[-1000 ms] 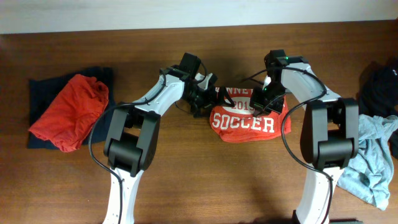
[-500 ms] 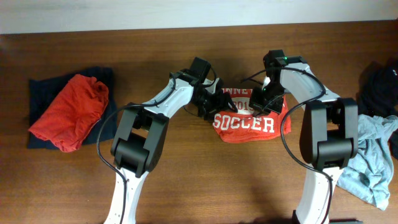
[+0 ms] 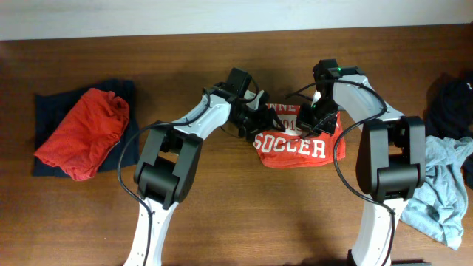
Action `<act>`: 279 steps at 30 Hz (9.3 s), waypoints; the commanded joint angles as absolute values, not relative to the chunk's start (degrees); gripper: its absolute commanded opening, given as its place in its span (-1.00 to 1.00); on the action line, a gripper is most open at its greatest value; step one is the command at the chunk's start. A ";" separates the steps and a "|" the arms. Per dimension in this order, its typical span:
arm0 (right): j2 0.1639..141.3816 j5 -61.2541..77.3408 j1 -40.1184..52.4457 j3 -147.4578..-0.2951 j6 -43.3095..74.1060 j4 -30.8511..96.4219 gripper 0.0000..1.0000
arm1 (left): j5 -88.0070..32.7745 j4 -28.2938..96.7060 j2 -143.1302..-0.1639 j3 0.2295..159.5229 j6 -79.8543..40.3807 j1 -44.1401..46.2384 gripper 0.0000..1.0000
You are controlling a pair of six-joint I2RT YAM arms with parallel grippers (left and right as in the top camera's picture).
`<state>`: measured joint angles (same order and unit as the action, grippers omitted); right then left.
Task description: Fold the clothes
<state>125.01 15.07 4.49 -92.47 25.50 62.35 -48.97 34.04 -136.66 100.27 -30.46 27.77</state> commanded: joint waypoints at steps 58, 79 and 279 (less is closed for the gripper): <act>101.03 6.83 2.92 -92.27 21.23 65.39 -0.92 | -34.65 63.48 -96.51 99.26 -2.83 -11.99 -0.99; 101.03 6.81 2.94 -92.27 21.21 65.25 -0.92 | -39.79 34.81 -96.18 91.50 -23.86 -25.63 -0.99; 63.29 13.30 3.03 -94.83 3.20 64.18 0.97 | -16.67 75.26 -69.95 98.56 19.38 -7.81 0.99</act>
<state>62.41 13.02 3.29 -94.83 3.77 63.70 -16.32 73.84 -70.32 98.52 18.26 -8.03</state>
